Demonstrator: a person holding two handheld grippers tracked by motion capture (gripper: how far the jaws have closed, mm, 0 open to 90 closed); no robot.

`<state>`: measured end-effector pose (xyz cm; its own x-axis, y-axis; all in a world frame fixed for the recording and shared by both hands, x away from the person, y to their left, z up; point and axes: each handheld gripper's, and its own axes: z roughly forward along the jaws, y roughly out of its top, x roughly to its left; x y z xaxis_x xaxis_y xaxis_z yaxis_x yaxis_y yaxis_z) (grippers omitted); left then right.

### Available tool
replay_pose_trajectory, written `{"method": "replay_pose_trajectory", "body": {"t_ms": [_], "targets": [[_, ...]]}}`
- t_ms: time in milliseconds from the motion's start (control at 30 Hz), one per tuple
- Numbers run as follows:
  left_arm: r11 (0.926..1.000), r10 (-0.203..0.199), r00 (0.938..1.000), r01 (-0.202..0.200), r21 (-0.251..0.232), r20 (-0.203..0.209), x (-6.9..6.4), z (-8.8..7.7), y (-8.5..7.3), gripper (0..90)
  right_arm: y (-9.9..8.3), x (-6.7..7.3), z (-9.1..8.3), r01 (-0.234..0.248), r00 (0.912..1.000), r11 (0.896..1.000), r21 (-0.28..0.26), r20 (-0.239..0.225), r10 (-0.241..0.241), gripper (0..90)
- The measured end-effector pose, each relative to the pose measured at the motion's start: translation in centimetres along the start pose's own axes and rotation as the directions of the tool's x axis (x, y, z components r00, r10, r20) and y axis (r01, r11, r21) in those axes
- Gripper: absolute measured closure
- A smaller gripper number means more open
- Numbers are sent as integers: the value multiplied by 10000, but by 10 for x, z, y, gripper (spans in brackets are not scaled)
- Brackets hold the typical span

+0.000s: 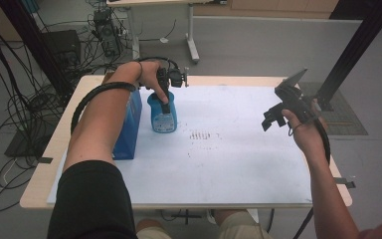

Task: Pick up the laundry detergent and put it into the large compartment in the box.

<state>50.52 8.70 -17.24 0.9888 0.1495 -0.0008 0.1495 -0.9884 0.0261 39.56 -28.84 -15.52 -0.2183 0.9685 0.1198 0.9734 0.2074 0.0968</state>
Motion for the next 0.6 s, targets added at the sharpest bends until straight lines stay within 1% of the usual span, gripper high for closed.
{"method": "replay_pose_trajectory", "body": {"t_ms": [600], "targets": [[9999, 43, 10000, -44, -105, -68, -1, -1, -2, 69, 2, 2, 2, 44, 10000, 10000, 37, 8, -44, 82]]}}
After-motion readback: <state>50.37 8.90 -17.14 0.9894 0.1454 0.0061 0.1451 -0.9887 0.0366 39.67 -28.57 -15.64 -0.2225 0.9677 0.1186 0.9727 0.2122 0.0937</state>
